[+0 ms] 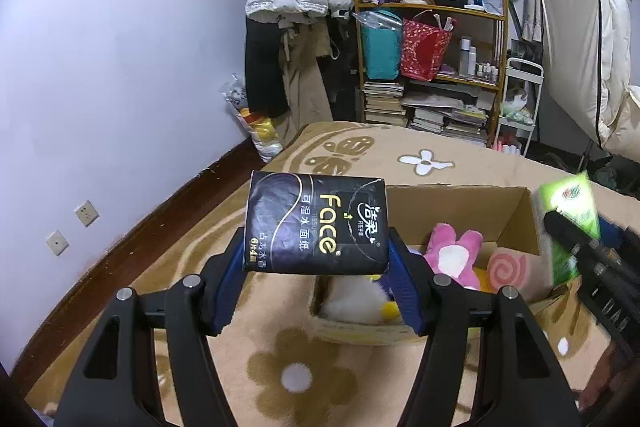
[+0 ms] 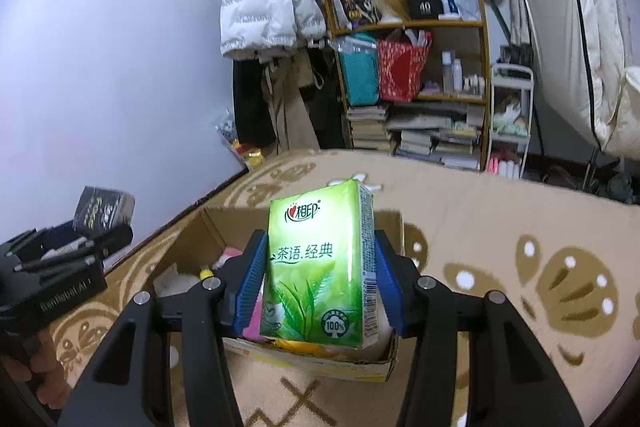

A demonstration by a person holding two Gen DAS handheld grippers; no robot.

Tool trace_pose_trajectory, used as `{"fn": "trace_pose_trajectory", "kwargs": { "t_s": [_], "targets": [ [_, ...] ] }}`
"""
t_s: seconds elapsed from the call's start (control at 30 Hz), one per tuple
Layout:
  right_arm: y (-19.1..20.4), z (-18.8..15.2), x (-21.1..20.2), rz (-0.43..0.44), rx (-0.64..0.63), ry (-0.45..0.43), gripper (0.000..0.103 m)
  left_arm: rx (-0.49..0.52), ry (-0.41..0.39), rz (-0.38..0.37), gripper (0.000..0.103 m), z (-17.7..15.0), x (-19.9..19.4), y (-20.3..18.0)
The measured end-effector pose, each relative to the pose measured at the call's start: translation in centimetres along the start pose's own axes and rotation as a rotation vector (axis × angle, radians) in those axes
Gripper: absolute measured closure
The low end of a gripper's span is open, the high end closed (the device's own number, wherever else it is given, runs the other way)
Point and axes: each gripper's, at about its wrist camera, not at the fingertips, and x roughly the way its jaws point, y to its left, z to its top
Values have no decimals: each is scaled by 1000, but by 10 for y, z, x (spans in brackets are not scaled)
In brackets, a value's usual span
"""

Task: Organize soft objects
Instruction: 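Carry black pack into box with left tool while right tool carries green pack in, then open both tools and pull them back from the box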

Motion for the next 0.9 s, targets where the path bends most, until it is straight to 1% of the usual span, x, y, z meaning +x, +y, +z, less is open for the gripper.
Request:
{"fn": "trace_pose_trajectory", "kwargs": {
  "t_s": [0.07, 0.13, 0.2, 0.27, 0.3, 0.33, 0.37, 0.4, 0.43, 0.47, 0.5, 0.57, 0.67, 0.7, 0.83, 0.9],
  "targets": [
    [-2, -7, 6, 4, 11, 16, 47, -9, 5, -33, 39, 0, 6, -2],
    [-4, -11, 13, 5, 19, 33, 46, -24, 22, -81, 39, -2, 14, -4],
    [-7, -15, 19, -9, 25, 39, 45, -28, 41, -94, 39, -4, 22, -8],
    [-10, -17, 23, 2, 41, 51, 45, -28, 44, -106, 38, -7, 26, -11],
    [-12, -17, 24, 4, 48, 54, 45, -22, 47, -117, 32, -8, 28, -13],
    [-13, -17, 24, 7, 56, 53, 42, -13, 51, -125, 21, -8, 30, -16],
    [-14, -17, 24, 8, 61, 51, 33, -7, 53, -119, 15, -8, 32, -18],
    [-15, -17, 24, 9, 69, 48, 27, -4, 54, -104, 9, -9, 33, -19],
    [-16, -16, 23, 8, 78, 46, 16, -3, 50, -80, 8, -9, 34, -19],
    [-17, -16, 23, 7, 85, 47, 11, -4, 46, -66, 8, -11, 34, -18],
    [-18, -15, 23, 8, 90, 50, 10, -7, 49, -60, 6, -11, 34, -18],
    [-21, -14, 24, 6, 104, 61, 3, -20, 75, -54, 4, -12, 38, -14],
    [-25, -13, 18, 13, 124, 46, 0, -19, 88, -41, 3, -17, 37, -9],
    [-25, -12, 16, 13, 125, 38, 0, -14, 75, -23, 1, -18, 34, -8],
    [-25, -10, 8, 11, 135, 14, 0, 22, 43, 24, 0, -19, 17, -7],
    [-24, -8, 3, 10, 130, 10, 0, 30, 35, 34, 0, -18, 9, -5]
  ]
}}
